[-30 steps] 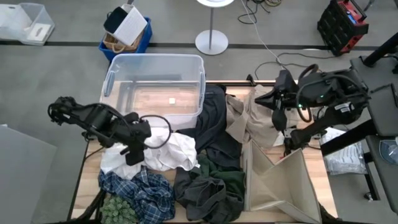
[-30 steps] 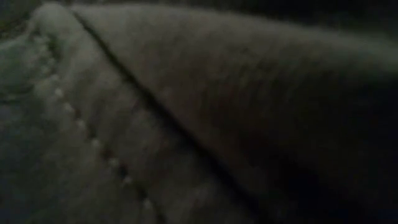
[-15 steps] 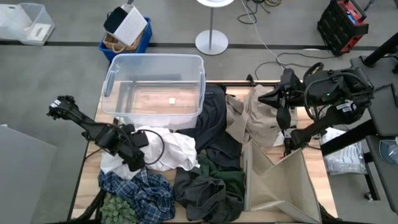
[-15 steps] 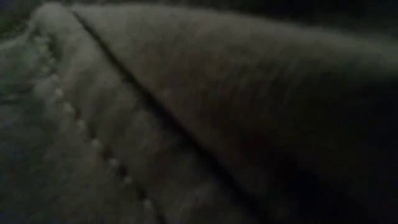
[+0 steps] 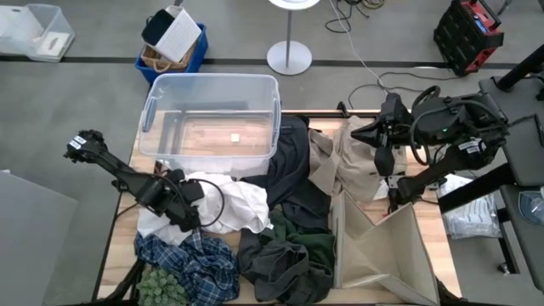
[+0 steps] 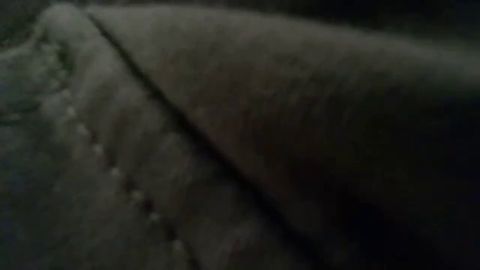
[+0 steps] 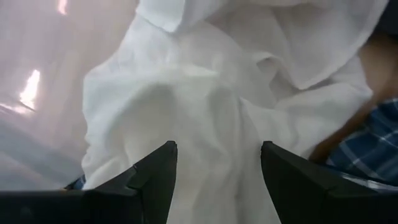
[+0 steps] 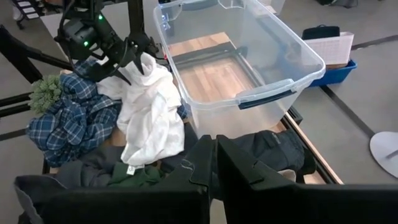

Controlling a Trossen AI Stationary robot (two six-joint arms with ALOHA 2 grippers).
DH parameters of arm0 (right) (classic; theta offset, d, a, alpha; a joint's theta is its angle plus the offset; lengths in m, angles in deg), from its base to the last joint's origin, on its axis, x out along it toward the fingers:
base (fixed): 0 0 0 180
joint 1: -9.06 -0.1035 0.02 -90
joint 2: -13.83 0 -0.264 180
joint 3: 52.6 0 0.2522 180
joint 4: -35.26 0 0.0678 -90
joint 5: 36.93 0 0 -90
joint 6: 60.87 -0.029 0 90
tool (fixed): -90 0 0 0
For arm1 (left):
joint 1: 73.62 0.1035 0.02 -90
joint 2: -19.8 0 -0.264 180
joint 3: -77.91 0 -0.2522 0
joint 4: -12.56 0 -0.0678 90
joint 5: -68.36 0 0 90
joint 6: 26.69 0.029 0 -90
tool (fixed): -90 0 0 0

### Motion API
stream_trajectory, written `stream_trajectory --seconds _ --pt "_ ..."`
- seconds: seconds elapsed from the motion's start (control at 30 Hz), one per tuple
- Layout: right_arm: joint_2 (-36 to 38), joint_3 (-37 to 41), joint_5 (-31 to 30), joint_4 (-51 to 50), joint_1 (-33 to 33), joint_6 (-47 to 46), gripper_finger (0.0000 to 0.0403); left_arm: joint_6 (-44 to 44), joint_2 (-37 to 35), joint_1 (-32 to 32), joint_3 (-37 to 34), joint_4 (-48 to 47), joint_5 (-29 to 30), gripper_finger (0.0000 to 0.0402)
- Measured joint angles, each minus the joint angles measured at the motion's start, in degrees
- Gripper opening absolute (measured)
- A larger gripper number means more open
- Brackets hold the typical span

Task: Sort clothes
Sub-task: Put the white shirt into the transparent bin

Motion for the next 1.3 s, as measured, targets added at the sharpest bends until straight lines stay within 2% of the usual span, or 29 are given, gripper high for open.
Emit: stream_trajectory --seconds 0.2,0.33,0.43,0.6,0.67,0.87,1.3 --pt "-0.09 0.0 -0.04 -0.02 0.0 0.24 0.0013 -1.7 -0.02 0.0 -4.7 5.96 -0.02 0.0209" --pt "-0.09 0.02 -0.04 -0.02 0.0 0.24 0.0013 -3.2 0.15 0.0 -8.39 10.85 -0.04 0.0189" --pt "-0.09 0.02 -0.04 0.0 0.0 0.24 0.0013 -4.58 0.14 0.0 -10.6 13.5 -0.05 0.015" --pt "-0.13 0.02 -0.13 0.0 0.0 0.75 0.0013 -5.32 0.13 0.0 -12.6 16.63 -0.06 0.0039" --pt "-0.15 0.02 -0.57 0.0 0.01 0.81 0.0013 -5.53 0.13 0.0 -12.87 18.11 -0.1 0.0011" --pt "-0.2 0.02 -1.44 0.0 0.01 0.94 0.0013 -4.9 0.22 0.0 -11.23 19.17 -0.26 0.0002" --pt "-0.24 0.11 -1.51 0.01 0.01 1.27 0.0013 -0.06 0.22 -0.04 0.66 17.01 -0.13 0.0"
